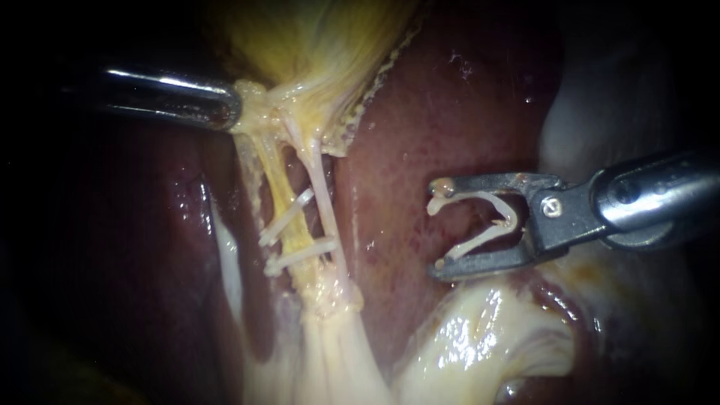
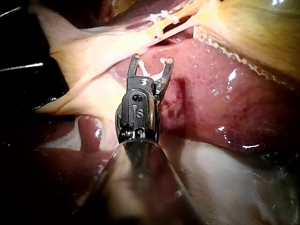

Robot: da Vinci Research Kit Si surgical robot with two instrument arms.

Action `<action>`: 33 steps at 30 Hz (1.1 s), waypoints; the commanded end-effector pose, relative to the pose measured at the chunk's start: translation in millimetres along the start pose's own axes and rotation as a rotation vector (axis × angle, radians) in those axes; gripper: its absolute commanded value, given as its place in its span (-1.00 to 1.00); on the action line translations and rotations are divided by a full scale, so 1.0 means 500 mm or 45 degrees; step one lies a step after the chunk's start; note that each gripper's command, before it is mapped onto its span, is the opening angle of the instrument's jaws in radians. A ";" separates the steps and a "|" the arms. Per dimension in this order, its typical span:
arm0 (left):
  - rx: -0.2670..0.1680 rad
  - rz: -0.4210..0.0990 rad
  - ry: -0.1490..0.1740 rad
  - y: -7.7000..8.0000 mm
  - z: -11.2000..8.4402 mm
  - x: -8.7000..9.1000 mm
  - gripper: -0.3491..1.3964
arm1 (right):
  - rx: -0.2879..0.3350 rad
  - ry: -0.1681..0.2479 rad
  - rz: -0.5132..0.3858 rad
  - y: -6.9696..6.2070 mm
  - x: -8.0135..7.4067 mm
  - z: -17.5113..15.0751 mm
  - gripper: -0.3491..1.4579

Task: Clipping third clip left tube

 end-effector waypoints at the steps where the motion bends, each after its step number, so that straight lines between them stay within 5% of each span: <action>1: -0.002 0.001 0.000 0.0000 0.0004 0.0001 -1.00 | -0.001 0.001 0.021 -0.0001 0.0002 0.0003 -0.06; 9: -0.009 0.002 -0.003 -0.0003 0.0015 0.0007 -1.00 | 0.015 0.026 0.168 0.0001 0.0018 0.0029 -0.06; 19: -0.005 0.001 -0.001 -0.0011 0.0024 0.0008 -1.00 | 0.062 0.133 0.337 0.0012 0.0038 0.0070 -0.06; 33: 0.001 0.001 0.001 -0.0016 0.0032 0.0011 -1.00 | 0.134 0.195 0.404 0.0027 0.0040 0.0149 -0.08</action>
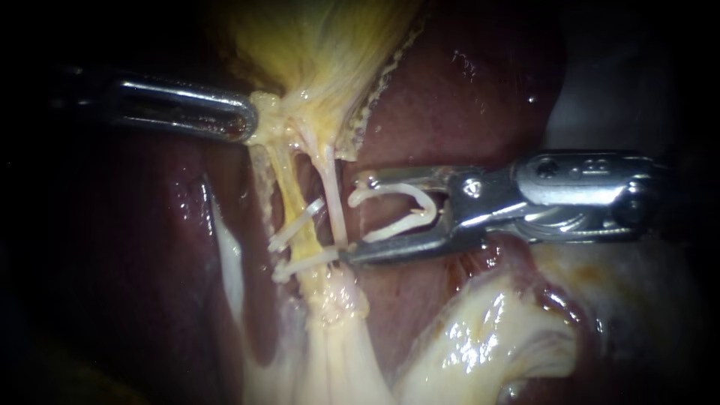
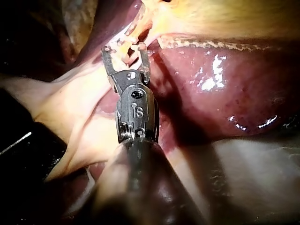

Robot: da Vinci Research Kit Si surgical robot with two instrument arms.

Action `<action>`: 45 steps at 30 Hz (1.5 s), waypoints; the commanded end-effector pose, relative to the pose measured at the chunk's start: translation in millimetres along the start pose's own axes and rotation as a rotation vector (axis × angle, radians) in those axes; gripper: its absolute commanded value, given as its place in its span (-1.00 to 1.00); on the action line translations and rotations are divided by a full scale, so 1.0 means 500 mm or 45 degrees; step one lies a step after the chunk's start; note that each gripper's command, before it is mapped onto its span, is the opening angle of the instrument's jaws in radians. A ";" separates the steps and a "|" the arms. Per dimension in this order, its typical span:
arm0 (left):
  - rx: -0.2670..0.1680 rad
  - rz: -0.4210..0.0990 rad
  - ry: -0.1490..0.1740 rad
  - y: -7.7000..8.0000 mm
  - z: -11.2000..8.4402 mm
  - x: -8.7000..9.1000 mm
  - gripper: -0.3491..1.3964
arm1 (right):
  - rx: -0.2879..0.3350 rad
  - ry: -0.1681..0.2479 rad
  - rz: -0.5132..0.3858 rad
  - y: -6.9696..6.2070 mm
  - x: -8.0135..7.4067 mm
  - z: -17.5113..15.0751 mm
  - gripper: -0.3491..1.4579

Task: Clipping third clip left tube

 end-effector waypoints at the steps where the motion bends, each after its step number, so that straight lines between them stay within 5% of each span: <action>1: 0.003 0.000 0.001 -0.0001 0.0001 0.0000 -1.00 | -0.002 -0.002 -0.001 0.0005 -0.0002 0.0006 -0.08; 20: 0.005 0.000 0.002 -0.0005 0.0003 0.0002 -1.00 | -0.002 0.004 0.016 0.0066 -0.0029 0.0045 -0.07; 45: 0.004 0.001 0.001 -0.0005 0.0005 0.0004 -1.00 | 0.036 0.029 0.031 0.0052 -0.0023 0.0053 -0.08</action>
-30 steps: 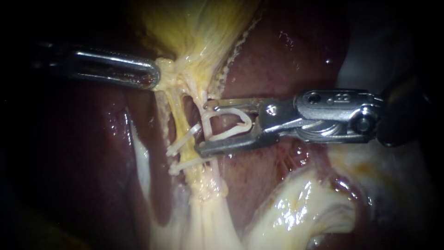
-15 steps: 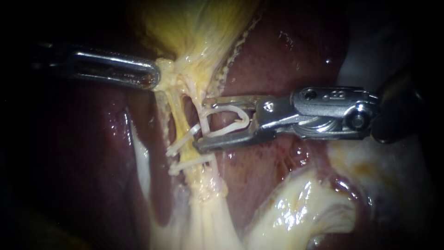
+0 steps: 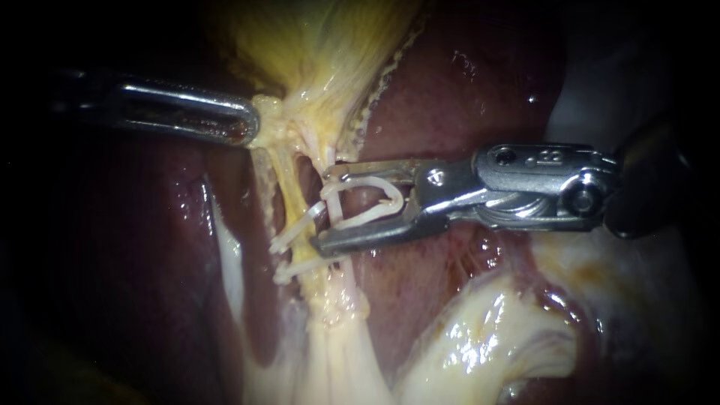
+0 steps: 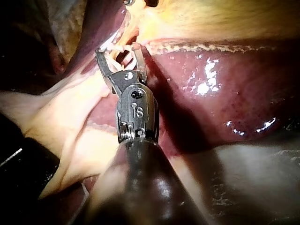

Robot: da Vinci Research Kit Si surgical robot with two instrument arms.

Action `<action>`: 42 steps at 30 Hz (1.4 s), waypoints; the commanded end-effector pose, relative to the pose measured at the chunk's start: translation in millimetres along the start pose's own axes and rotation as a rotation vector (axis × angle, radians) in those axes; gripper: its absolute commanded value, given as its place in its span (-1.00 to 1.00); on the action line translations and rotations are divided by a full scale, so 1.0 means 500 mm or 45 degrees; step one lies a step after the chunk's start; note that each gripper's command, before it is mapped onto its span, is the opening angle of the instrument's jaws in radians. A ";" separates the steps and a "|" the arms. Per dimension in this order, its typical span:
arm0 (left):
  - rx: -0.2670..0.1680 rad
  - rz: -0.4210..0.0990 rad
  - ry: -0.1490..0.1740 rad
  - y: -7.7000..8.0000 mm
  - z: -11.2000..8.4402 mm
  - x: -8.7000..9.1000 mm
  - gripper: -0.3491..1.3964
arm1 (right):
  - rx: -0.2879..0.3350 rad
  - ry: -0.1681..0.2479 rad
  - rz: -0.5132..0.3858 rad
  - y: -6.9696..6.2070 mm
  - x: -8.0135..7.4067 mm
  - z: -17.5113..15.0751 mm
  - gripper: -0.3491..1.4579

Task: Clipping third clip left tube

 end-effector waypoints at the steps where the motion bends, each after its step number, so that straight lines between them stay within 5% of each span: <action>1: 0.000 0.000 0.000 0.0000 0.0001 0.0000 -1.00 | 0.000 -0.001 -0.001 0.0002 -0.0002 0.0003 -0.08; 32: 0.010 0.002 0.005 -0.0007 0.0009 0.0006 -1.00 | 0.000 -0.006 0.014 0.0062 -0.0054 0.0044 -0.07; 42: 0.012 0.004 0.005 -0.0007 0.0014 0.0009 -1.00 | 0.045 -0.016 0.187 0.0093 -0.0057 0.0049 -0.10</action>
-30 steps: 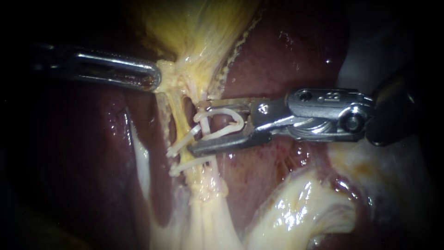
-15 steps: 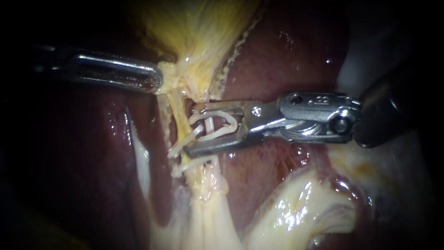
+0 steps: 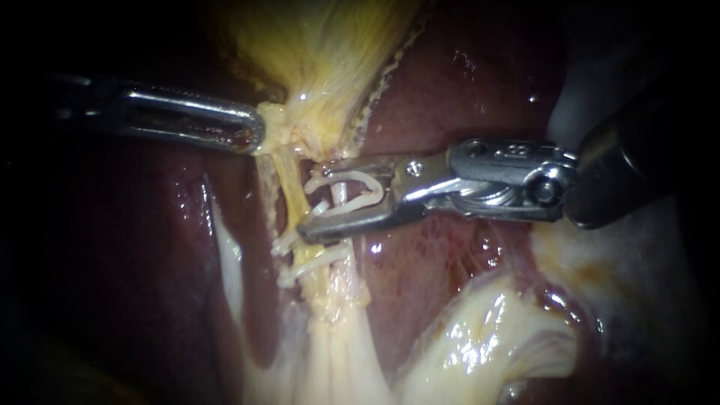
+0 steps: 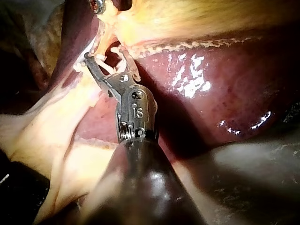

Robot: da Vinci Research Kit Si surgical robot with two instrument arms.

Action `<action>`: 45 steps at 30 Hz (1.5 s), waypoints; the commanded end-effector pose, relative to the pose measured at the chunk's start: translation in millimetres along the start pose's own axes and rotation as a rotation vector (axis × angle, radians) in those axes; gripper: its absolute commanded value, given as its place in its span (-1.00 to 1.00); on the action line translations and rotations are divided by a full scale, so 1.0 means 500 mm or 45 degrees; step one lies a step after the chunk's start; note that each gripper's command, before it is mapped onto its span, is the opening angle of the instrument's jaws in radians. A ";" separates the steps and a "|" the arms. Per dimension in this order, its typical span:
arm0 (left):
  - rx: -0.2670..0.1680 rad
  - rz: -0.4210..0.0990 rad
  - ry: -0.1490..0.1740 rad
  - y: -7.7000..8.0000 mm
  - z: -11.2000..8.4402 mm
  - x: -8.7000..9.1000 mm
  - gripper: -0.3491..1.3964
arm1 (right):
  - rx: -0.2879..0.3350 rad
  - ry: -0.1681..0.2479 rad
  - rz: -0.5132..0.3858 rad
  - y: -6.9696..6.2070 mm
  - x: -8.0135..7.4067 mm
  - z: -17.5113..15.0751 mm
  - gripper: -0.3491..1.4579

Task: Clipping third clip left tube

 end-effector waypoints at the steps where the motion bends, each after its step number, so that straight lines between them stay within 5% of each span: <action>1: -0.001 0.000 0.000 0.0000 0.0000 0.0000 -1.00 | 0.008 -0.003 0.024 -0.0001 0.0002 -0.0001 -0.11; 16: 0.000 0.000 -0.004 0.0000 0.0001 0.0000 -1.00 | 0.093 0.000 0.140 0.0005 0.0007 0.0060 -0.12; 30: 0.000 0.000 -0.004 0.0000 0.0002 0.0001 -1.00 | 0.228 0.137 0.214 -0.0012 0.0029 0.0078 -0.10; 40: 0.000 0.001 -0.004 0.0001 0.0001 0.0001 -1.00 | 0.318 0.275 0.252 -0.0049 0.0093 0.0046 -0.11; 45: -0.001 0.001 0.000 0.0001 0.0001 0.0001 -1.00 | 0.332 0.294 0.263 -0.0049 0.0101 0.0039 -0.11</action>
